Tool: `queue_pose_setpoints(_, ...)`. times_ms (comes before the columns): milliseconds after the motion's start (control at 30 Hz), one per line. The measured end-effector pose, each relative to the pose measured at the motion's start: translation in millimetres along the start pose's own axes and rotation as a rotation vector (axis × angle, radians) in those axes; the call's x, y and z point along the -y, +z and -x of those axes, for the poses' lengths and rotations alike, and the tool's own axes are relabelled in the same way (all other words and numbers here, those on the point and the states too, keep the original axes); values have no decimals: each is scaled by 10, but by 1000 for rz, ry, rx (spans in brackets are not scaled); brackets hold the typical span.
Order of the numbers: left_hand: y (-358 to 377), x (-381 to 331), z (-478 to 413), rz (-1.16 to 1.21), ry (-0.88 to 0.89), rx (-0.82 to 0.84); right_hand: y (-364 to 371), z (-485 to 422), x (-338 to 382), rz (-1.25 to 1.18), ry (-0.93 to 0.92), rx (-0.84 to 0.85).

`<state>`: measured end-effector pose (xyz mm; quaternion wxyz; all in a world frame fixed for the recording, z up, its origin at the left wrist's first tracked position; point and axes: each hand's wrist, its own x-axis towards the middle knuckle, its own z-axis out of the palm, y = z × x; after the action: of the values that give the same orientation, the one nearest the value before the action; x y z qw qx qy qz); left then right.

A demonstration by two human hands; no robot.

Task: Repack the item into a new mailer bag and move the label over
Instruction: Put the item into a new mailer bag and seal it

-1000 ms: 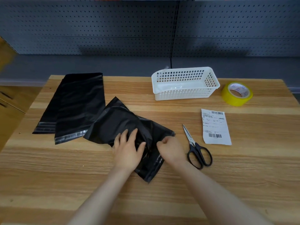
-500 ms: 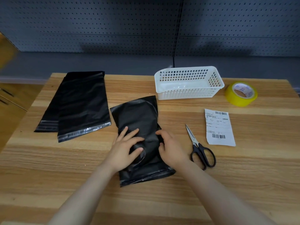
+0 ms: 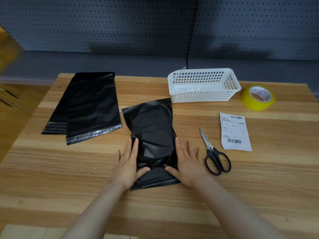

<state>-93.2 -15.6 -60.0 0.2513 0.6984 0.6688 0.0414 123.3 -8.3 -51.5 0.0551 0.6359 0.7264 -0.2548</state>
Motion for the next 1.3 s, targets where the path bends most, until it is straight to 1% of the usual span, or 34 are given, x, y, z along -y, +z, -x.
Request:
queue_pose_setpoints(100, 58, 78, 123, 21, 13, -23, 28, 94, -4, 46, 38, -17)
queue_pose_setpoints(133, 67, 83, 178, 52, 26, -49, 51, 131, 4, 51, 33, -51)
queue_pose_setpoints(200, 78, 78, 282, 169, 13, -176, 88, 223, 45, 95, -27, -184)
queue_pose_setpoints(267, 54, 64, 363, 316, -101, -302, 94, 306, 135, 115, -112, -295)
queue_pose_setpoints(300, 40, 60, 385, 368, -174, -316, 96, 335, 200, 102, -166, -320)
queue_pose_setpoints(367, -5, 52, 388, 397, -300, -264, 106, 372, 349, 70, -265, -282)
queue_pose_setpoints(433, -27, 73, 357, 433, -369, -178, 127, 384, 485, 30, -322, -216)
queue_pose_setpoints(467, -43, 82, 359, 495, -401, -122, 149, 384, 544, 9, -334, -198)
queue_pose_setpoints(533, -72, 66, 384, 661, -462, 17, 184, 383, 642, -27, -327, -161)
queue_pose_setpoints(600, -97, 70, 443, 765, -513, 138, 231, 390, 723, -42, -312, -121)
queue_pose_setpoints(667, -122, 71, 497, 841, -561, 202, 269, 396, 775, -56, -306, -96)
queue_pose_setpoints(800, -138, 115, 573, 1052, -657, 205, 319, 402, 898, -97, -300, -97)
queue_pose_setpoints(900, -139, 152, 619, 1126, -659, 198, 334, 393, 979, -110, -295, -99)
queue_pose_setpoints(1067, -96, 180, 639, 1156, -632, 195, 362, 348, 1045, -180, -248, -30)
queue_pose_setpoints(1300, -80, 172, 656, 1131, -609, 168, 339, 342, 1081, -264, -220, -21)
